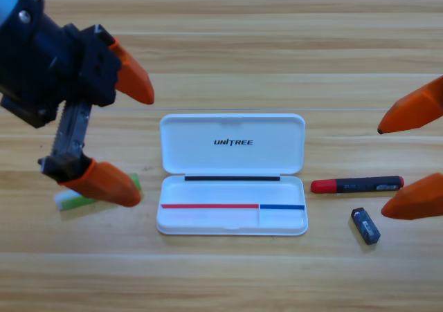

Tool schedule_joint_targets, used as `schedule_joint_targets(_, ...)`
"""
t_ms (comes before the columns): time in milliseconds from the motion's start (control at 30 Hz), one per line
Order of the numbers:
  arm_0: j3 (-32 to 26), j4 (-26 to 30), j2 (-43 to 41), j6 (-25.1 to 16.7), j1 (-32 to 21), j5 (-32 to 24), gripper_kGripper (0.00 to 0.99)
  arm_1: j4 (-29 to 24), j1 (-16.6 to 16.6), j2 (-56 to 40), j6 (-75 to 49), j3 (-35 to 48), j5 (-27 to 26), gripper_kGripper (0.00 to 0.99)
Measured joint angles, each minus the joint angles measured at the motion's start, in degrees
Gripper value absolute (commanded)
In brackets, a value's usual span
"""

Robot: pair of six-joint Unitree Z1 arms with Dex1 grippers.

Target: Clean up eraser and pencils

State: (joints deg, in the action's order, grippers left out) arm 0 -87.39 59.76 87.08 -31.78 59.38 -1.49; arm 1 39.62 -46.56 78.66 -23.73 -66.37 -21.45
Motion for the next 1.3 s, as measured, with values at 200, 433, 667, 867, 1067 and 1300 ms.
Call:
schedule_joint_targets(200,0.01,0.00,0.17,0.00,0.00,0.00,0.979,0.00,-0.05,0.00,0.00,0.00,0.00,0.979)
schedule_joint_targets(433,0.38,0.00,0.32,0.00,0.00,0.00,0.982,0.00,-0.06,-0.32,0.00,0.32,0.00,0.980)
schedule_joint_targets(667,1.34,0.00,0.50,-0.19,0.00,0.60,0.989,-0.01,-0.09,-0.88,2.65,0.84,1.68,0.980)
schedule_joint_targets(867,1.88,1.76,0.49,-1.97,-0.09,8.55,0.988,0.00,-0.08,0.79,9.98,0.51,14.65,0.980)
schedule_joint_targets(1067,0.82,8.22,0.57,-3.09,-4.69,9.47,0.986,3.77,0.43,8.78,18.98,-2.09,23.31,0.983)
schedule_joint_targets(1300,1.51,9.74,1.70,-4.11,-11.82,11.21,0.989,7.41,0.68,19.70,24.82,-5.19,23.29,0.980)
